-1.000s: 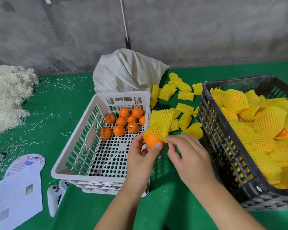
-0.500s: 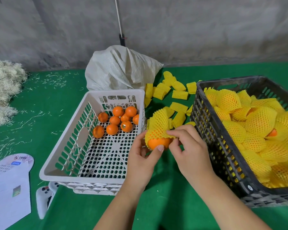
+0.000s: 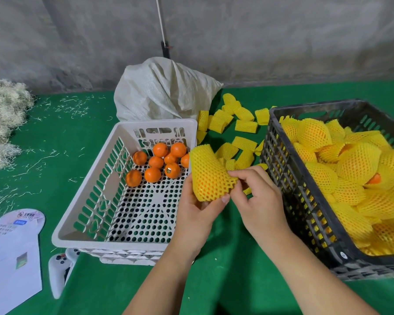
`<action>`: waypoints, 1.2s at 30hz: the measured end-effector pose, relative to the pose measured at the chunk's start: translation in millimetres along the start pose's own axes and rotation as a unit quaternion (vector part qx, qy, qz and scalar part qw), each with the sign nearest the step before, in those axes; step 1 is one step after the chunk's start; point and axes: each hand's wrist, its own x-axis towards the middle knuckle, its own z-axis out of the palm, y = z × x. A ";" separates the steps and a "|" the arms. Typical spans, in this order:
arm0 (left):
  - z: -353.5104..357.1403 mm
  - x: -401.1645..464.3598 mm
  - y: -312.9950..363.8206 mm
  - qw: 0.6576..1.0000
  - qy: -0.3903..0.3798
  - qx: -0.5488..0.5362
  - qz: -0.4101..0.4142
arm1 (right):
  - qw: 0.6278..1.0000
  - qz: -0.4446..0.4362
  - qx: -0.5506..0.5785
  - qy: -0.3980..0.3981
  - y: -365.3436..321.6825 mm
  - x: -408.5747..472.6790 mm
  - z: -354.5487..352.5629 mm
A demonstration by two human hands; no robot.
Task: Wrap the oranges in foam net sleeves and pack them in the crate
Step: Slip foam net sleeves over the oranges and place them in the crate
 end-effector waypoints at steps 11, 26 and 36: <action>-13.5 7.5 5.5 0.998 -0.044 0.043 -0.017 | 0.992 0.097 0.056 -0.052 -7.7 -16.9 16.1; -10.9 8.6 -5.9 0.971 -0.016 0.220 0.092 | 0.882 0.297 0.362 -0.051 -31.1 -15.6 5.7; -12.1 26.1 -15.2 0.899 -0.086 0.421 0.082 | 0.963 0.225 0.137 -0.065 -1.9 5.7 -26.6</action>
